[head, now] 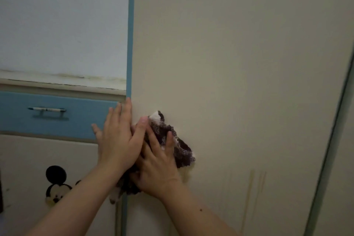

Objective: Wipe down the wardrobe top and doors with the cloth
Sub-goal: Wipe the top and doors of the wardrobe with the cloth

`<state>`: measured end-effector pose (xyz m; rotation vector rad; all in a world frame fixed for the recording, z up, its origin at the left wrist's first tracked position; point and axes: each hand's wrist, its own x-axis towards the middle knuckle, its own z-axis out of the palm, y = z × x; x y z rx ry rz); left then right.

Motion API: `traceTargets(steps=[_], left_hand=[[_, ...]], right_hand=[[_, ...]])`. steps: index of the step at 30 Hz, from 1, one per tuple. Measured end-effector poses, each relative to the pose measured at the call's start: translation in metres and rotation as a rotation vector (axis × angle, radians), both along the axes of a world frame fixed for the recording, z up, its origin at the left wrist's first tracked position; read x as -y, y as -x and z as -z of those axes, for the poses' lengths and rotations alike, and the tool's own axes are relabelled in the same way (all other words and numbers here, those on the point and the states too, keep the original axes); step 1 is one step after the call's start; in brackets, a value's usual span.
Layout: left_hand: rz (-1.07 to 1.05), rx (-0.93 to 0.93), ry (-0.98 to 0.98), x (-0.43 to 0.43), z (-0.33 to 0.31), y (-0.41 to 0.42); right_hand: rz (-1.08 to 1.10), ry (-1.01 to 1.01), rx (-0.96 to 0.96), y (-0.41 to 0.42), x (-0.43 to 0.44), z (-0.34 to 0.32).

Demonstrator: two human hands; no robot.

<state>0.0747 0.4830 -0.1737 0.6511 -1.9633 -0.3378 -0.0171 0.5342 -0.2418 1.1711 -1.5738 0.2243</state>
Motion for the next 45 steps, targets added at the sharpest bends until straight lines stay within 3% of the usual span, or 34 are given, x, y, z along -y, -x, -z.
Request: traceTargets(steps=[4, 8, 16, 27, 37, 45], left_hand=[[0.184, -0.169, -0.135, -0.008, 0.001, 0.004], [0.211, -0.285, -0.212, -0.014, 0.005, 0.018], [0.078, -0.397, -0.242, -0.022, 0.005, 0.039], [-0.034, -0.422, -0.191, -0.027, 0.011, 0.050], [-0.099, -0.414, -0.108, -0.028, 0.020, 0.058], [0.008, -0.453, -0.061, -0.021, 0.033, 0.051]], right_hand=[[-0.123, 0.027, 0.017, 0.012, -0.012, 0.017], [-0.226, 0.056, 0.033, 0.031, -0.040, 0.024], [0.019, 0.057, -0.036, 0.089, -0.133, 0.027], [0.238, 0.258, 0.100, 0.169, -0.248, 0.039], [0.155, 0.430, 0.228, 0.163, -0.239, 0.081], [0.173, 0.483, 0.275, 0.132, -0.184, 0.098]])
